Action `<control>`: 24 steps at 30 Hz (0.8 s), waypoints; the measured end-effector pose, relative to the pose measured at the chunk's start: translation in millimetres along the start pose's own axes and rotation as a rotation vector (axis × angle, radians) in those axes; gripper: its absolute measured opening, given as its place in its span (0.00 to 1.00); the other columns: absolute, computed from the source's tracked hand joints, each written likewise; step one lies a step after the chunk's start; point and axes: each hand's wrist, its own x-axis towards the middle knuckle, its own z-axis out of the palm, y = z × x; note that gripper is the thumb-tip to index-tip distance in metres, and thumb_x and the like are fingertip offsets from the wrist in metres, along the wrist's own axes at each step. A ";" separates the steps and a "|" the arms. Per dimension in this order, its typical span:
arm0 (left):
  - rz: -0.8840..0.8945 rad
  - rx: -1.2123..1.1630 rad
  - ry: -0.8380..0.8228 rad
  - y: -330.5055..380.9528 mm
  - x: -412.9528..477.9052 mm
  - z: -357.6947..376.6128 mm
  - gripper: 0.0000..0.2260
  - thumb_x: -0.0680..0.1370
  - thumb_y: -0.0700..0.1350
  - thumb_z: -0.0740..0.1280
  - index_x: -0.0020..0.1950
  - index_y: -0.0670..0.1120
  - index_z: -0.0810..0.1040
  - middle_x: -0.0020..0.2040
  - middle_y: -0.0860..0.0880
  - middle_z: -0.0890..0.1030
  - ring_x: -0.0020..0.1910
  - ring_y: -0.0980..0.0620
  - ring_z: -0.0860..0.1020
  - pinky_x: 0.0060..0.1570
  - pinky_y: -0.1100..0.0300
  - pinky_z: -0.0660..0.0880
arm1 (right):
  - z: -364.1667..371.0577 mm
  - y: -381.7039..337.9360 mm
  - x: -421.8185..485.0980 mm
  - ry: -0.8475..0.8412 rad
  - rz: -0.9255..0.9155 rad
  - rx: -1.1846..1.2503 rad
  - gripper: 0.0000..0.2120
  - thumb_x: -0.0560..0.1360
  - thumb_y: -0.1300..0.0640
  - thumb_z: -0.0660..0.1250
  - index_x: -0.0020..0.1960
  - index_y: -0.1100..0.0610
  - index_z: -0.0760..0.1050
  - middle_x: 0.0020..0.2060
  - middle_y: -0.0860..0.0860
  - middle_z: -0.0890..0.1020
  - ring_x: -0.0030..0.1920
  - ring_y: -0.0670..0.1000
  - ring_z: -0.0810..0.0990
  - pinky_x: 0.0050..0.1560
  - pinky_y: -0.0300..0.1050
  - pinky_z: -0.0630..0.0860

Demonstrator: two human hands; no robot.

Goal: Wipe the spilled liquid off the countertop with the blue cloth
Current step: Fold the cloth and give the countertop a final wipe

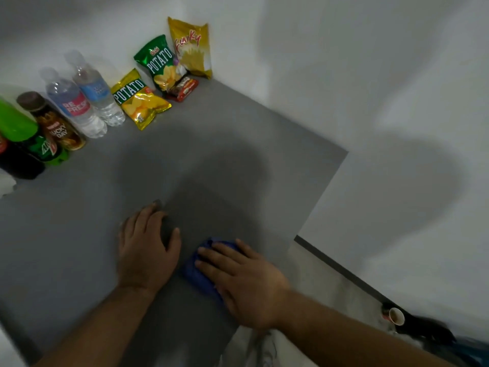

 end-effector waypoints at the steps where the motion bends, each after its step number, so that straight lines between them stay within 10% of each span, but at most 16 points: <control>1: 0.022 -0.005 0.007 6.1 0.4 3.0 0.24 0.77 0.55 0.61 0.65 0.39 0.78 0.72 0.40 0.76 0.70 0.36 0.72 0.73 0.36 0.66 | -5.4 17.6 0.6 0.020 0.033 -0.006 0.27 0.84 0.47 0.50 0.84 0.46 0.55 0.84 0.45 0.54 0.83 0.50 0.51 0.81 0.58 0.47; 24: 0.137 -0.012 0.010 75.8 12.3 43.1 0.22 0.77 0.54 0.65 0.65 0.43 0.78 0.72 0.43 0.75 0.72 0.38 0.71 0.75 0.39 0.64 | -95.6 298.8 32.1 0.276 0.558 0.035 0.25 0.86 0.55 0.54 0.82 0.56 0.59 0.82 0.54 0.60 0.81 0.56 0.57 0.80 0.58 0.54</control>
